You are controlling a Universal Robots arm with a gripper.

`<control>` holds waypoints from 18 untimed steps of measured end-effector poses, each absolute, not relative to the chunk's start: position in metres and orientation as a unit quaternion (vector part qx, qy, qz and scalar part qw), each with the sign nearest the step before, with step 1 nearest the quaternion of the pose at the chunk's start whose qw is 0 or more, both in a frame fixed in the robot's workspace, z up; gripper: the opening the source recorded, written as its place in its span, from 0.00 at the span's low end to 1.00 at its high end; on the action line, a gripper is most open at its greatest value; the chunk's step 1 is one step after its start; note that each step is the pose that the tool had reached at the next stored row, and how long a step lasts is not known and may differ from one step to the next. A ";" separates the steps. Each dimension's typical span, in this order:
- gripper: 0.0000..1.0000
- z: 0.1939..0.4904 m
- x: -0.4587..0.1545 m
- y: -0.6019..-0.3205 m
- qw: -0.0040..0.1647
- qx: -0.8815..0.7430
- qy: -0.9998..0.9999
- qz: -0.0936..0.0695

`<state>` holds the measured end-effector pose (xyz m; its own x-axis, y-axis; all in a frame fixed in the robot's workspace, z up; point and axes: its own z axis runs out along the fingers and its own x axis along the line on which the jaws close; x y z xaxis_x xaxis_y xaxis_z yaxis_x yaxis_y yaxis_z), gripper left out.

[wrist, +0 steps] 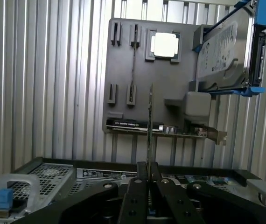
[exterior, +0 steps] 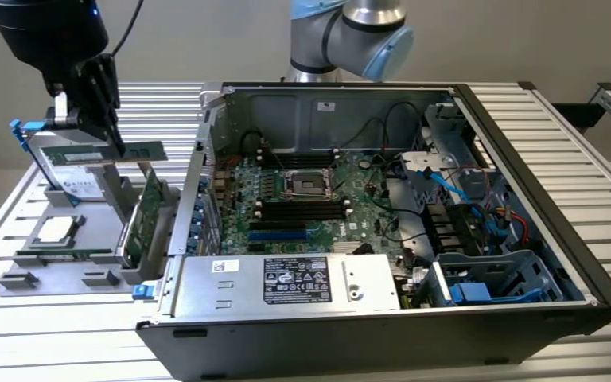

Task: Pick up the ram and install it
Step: 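Pick up the ram and move it above insertion slot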

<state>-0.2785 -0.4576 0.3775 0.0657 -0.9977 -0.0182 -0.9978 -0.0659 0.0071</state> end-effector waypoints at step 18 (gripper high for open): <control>0.14 0.380 -0.199 -0.458 0.003 -0.732 0.681 0.010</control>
<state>-0.1985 -0.4577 0.3798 0.0712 -0.9973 -0.0184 -0.9974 -0.0713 0.0089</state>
